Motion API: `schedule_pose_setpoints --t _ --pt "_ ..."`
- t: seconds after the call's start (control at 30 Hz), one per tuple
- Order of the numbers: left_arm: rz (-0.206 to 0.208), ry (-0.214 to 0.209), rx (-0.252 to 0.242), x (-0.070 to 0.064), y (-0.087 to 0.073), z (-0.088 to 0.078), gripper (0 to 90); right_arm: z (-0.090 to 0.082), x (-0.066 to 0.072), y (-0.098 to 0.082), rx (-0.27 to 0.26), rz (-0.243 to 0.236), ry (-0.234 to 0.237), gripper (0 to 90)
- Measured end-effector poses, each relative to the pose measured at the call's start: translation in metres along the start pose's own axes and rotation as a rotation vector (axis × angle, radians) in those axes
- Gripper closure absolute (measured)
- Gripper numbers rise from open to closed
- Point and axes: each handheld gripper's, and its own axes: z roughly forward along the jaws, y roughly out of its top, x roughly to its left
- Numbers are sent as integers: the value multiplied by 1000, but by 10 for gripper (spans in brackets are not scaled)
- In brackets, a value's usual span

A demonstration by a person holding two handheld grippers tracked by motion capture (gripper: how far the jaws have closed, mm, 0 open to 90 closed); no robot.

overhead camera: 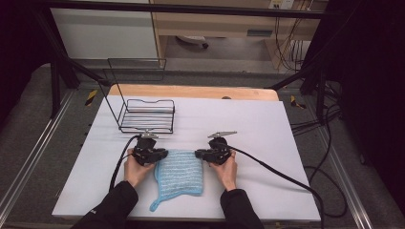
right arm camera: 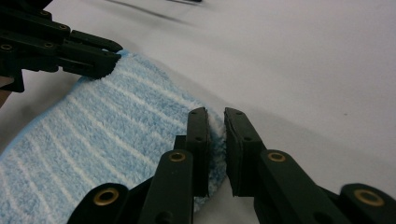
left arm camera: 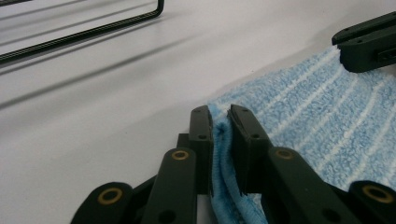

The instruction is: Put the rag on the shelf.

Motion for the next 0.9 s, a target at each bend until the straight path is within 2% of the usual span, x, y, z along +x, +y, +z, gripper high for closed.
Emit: schedule_pose_setpoints --t 0.1,0.33,0.57,0.9 --pt "6 7 -11 -1 -1 -1 805 -1 0 1 1 8 4 826" --pt "-13 -21 -33 2 0 -9 823 -7 2 3 -8 11 8 835" --pt "-10 -47 -88 0 2 -26 824 -19 10 7 -56 9 27 835" --pt "4 -67 -166 -8 5 -48 824 -41 21 10 -122 -34 41 835"
